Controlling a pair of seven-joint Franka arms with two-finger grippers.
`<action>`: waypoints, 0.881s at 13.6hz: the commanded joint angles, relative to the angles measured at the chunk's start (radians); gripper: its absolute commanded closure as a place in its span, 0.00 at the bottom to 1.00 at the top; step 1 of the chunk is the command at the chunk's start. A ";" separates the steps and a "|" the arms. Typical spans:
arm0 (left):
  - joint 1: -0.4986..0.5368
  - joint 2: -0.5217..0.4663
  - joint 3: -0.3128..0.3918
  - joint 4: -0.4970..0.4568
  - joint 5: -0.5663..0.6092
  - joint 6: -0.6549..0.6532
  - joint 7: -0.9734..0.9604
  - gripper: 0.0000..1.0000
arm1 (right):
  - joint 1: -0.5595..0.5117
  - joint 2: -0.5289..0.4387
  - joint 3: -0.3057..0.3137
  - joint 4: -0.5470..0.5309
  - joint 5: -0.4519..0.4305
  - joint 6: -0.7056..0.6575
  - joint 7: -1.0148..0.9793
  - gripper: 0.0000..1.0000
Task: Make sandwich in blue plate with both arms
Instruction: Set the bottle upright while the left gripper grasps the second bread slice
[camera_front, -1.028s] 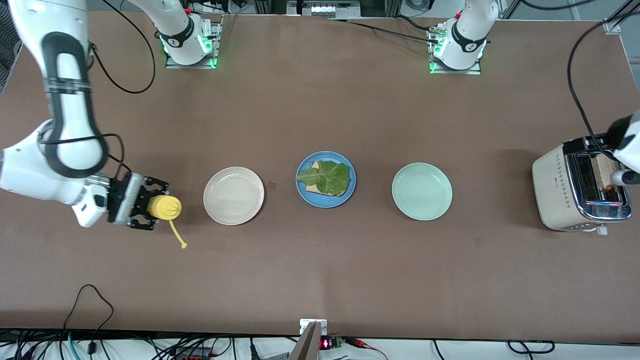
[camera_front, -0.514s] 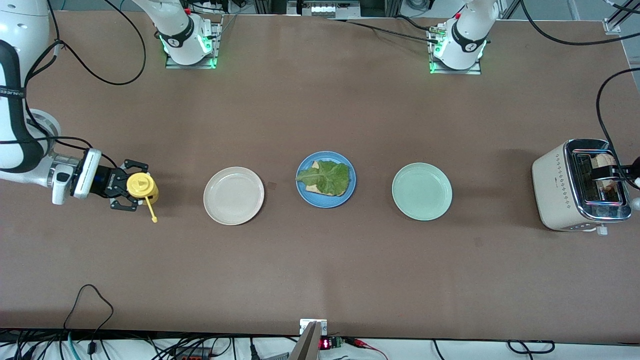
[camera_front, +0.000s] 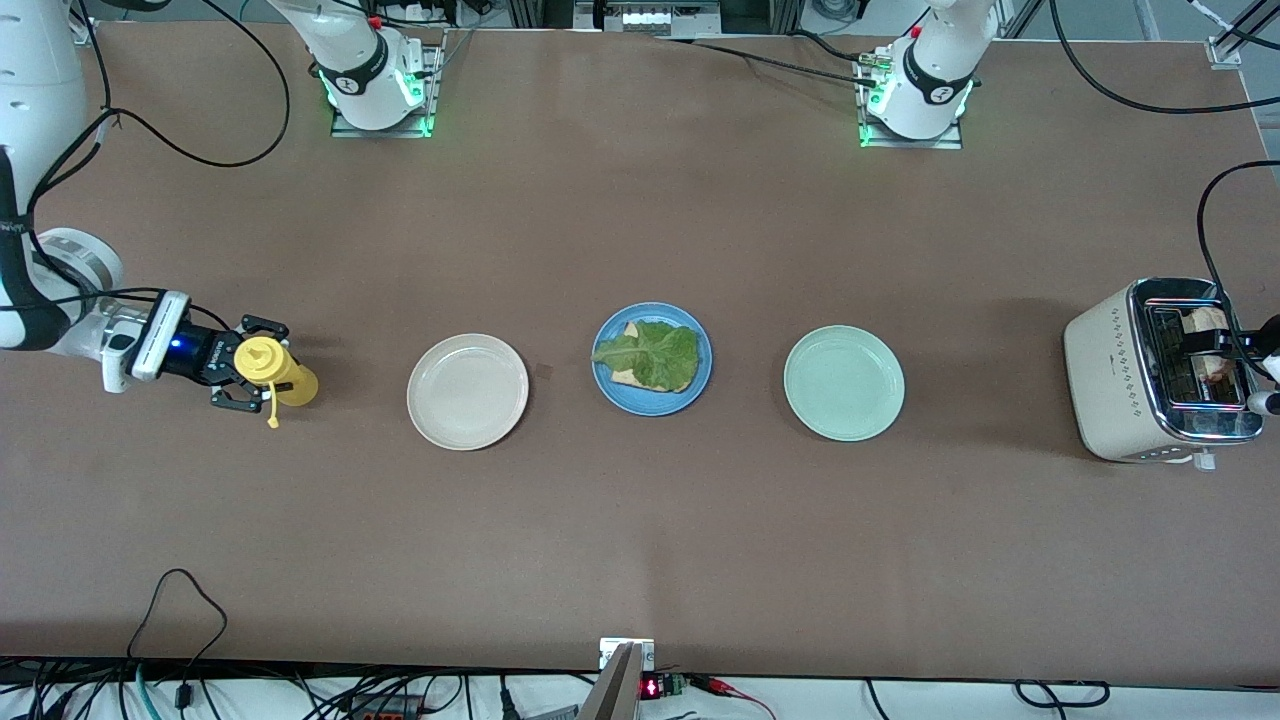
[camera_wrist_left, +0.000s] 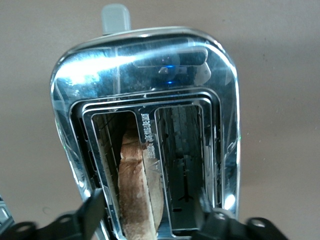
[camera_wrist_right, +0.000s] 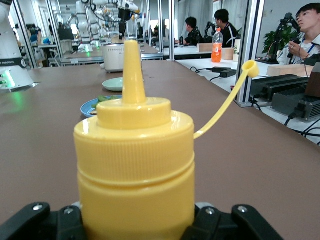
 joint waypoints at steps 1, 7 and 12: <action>0.031 -0.022 -0.014 -0.021 0.014 -0.029 0.059 0.87 | -0.046 0.032 0.044 0.009 0.048 -0.030 -0.026 1.00; 0.023 -0.039 -0.027 0.055 0.006 -0.101 0.059 0.99 | -0.103 0.075 0.080 0.015 0.101 -0.022 -0.039 1.00; 0.017 -0.042 -0.152 0.295 0.000 -0.388 0.056 0.99 | -0.121 0.098 0.083 0.015 0.095 -0.024 -0.042 1.00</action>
